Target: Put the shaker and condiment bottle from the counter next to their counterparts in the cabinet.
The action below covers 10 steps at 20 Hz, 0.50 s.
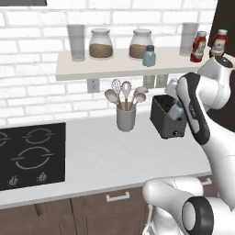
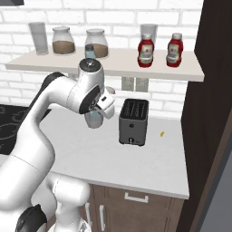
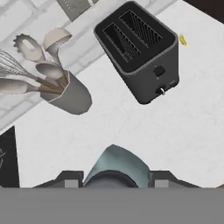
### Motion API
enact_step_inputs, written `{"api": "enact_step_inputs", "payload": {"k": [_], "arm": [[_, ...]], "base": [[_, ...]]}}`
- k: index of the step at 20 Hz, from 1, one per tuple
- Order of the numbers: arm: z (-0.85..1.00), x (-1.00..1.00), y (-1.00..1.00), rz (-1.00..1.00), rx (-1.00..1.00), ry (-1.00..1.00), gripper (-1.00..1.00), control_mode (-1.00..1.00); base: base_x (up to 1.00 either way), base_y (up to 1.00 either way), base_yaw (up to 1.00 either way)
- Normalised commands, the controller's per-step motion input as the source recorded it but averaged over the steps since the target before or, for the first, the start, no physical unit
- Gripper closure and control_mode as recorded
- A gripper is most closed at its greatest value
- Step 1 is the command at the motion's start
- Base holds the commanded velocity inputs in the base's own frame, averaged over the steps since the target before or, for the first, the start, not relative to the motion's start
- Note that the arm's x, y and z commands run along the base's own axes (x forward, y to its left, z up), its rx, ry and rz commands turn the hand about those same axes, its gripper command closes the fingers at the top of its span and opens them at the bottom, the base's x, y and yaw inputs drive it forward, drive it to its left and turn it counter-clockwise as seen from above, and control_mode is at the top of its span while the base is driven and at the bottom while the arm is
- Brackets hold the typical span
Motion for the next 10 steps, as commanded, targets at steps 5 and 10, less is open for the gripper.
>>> {"api": "enact_step_inputs", "payload": {"k": [5,10], "arm": [[0.54,0.00,0.00,0.00,0.00,-0.12,1.00,-1.00],[0.48,0.00,0.00,0.00,0.00,-0.13,1.00,-1.00]], "base": [[0.00,0.00,0.00],[0.00,0.00,0.00]]}}
